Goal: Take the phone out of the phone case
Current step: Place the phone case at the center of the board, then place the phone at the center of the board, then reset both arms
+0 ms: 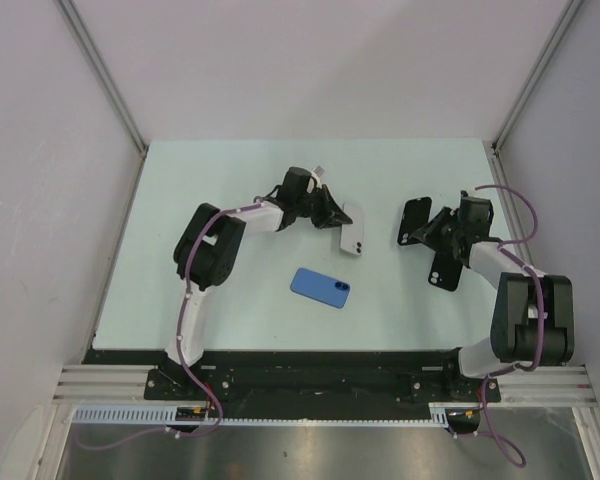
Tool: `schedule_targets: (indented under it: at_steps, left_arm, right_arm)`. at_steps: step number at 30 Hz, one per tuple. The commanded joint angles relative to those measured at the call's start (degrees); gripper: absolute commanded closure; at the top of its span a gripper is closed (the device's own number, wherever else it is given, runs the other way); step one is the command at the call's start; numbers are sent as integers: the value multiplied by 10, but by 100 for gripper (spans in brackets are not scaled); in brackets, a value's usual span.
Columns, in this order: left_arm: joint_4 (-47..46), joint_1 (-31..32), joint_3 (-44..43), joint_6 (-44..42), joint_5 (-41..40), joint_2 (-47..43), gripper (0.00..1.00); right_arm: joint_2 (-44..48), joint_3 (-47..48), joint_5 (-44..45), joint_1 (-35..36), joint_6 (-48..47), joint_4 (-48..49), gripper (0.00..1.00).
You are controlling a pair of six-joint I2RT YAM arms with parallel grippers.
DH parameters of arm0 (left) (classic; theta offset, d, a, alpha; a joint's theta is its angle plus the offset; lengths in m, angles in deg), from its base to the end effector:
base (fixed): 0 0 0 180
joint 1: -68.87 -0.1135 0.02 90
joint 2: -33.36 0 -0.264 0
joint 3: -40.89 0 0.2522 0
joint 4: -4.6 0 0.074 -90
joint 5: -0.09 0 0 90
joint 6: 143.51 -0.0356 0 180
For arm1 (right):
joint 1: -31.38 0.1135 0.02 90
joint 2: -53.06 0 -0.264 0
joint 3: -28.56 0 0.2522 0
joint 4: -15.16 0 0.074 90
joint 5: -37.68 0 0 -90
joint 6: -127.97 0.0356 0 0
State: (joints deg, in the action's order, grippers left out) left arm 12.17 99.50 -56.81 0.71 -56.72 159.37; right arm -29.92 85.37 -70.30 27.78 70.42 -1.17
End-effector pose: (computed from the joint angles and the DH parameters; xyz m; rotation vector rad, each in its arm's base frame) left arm 0.4043 -0.2620 0.1466 -0.1358 2.4761 -1.3842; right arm 0.2937 -0.0075 0.1914 0.5697 2.2777 0.6156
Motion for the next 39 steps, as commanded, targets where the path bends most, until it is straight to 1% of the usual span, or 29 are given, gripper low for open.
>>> schedule_targets:
  at_steps: [1,4,5,8,9,10,12,13,14,15,16,17,18,19,20,21,22,24,25,26,27,29,30,31,33,35,36,38,39]
  left_arm:
    - [-50,5,-82,23,36,41,100]
    - [-32,7,-117,18,33,67,100]
    - [-16,7,-125,11,28,72,100]
    - [4,9,-146,-2,19,84,100]
    - [7,10,-149,-3,18,85,100]
    - [12,10,-157,-6,17,89,100]
    - [51,12,-184,-25,-1,96,100]
    - [83,12,-199,-48,-8,101,96]
    - [138,12,-216,-58,-30,106,87]
    - [160,14,-238,-66,-37,112,69]
    - [172,14,-241,-75,-44,111,56]
    - [191,14,-243,-81,-51,109,31]
    - [196,16,-243,-84,-66,100,19]
    - [203,17,-243,-96,-75,95,13]
    - [223,17,-243,-107,-87,89,1]
    - [235,21,-246,-118,-120,75,0]
    - [248,22,-251,-138,-132,69,0]
    - [273,22,-251,-153,-154,45,0]
    - [280,22,-250,-163,-176,35,0]
    - [290,22,-244,-169,-184,24,0]
    - [290,20,-236,-171,-189,-5,0]
    - [274,16,-189,-172,-189,-42,0]
    - [262,15,-144,-173,-190,-86,0]
    - [244,14,-123,-178,-194,-109,0]
    - [233,13,-70,-184,-200,-171,0]
    - [225,11,-38,-191,-199,-209,0]
    - [221,10,-4,-192,-197,-246,0]
    - [199,4,39,-187,-171,-284,0]
    - [191,3,87,-184,-162,-318,0]
  right_arm:
    - [-42,-1,-44,-2,32,82,93]
    - [-52,-1,-34,-2,24,68,66]
    - [-53,0,-21,-2,20,61,50]
    - [-40,-1,15,-2,3,32,36]
    - [-34,-1,26,-3,-1,27,32]
    - [-28,0,47,-3,-7,1,30]
    - [-8,3,73,-4,-13,-20,27]
    - [0,4,106,-4,-17,-44,20]
    - [12,5,123,-4,-18,-55,18]
    - [32,5,137,-4,-19,-73,18]
    - [45,5,160,-4,-22,-81,17]
    - [56,5,167,-4,-27,-86,16]
    - [80,5,171,-4,-30,-91,16]
    - [93,8,178,-4,-32,-107,16]
    - [103,9,180,-3,-35,-116,16]
    - [116,10,180,-3,-38,-125,16]
    - [138,12,200,-3,-40,-143,15]
    - [161,15,205,-1,-47,-171,15]
    - [179,21,212,0,-48,-183,13]
    - [187,26,218,3,-49,-196,8]
    - [195,28,218,3,-55,-217,0]
    - [214,36,220,10,-58,-235,0]
    - [219,38,225,19,-59,-253,0]
    - [222,40,230,25,-61,-261,0]
    - [224,48,239,40,-62,-284,0]
    - [217,54,257,62,-63,-299,0]
    - [215,56,265,74,-63,-313,0]
    - [206,61,287,85,-63,-328,0]
    - [195,67,307,96,-63,-342,0]
